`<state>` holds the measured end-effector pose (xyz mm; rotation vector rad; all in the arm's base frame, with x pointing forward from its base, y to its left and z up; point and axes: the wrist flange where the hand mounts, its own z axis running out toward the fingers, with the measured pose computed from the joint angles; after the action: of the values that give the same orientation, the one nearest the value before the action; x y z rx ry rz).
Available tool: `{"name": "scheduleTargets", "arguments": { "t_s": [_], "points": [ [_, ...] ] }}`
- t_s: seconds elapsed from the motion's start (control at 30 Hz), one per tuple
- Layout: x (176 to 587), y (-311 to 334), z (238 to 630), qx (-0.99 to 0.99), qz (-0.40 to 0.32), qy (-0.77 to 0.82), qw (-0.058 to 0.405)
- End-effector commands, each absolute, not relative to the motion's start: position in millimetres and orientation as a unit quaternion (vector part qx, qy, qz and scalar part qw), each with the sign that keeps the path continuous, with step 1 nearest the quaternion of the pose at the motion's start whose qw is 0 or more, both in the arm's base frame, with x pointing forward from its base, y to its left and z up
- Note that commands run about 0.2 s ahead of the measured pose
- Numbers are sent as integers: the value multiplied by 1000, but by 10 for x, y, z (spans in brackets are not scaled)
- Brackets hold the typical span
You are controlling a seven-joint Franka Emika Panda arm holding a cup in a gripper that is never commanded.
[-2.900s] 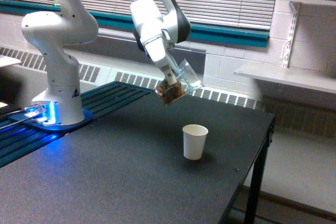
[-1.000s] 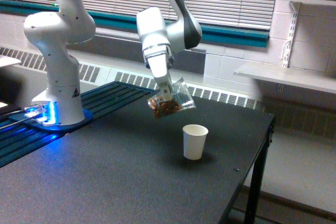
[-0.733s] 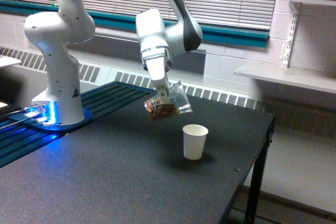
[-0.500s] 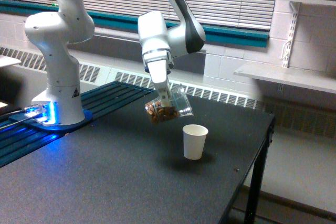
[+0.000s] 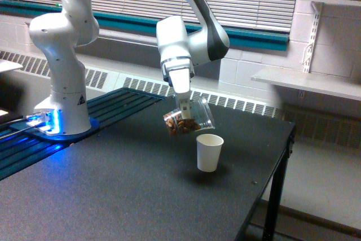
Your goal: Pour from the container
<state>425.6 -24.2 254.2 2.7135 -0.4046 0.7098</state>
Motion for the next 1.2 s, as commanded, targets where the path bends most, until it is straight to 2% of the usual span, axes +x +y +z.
{"name": "scheduleTargets", "arguments": {
  "t_s": [0.03,0.53,1.2],
  "points": [
    [4230,-245,2659,942,245,-104,207],
    [4108,-333,2687,943,225,-55,240],
    [4315,-154,2740,940,223,-13,258]
  ]
}}
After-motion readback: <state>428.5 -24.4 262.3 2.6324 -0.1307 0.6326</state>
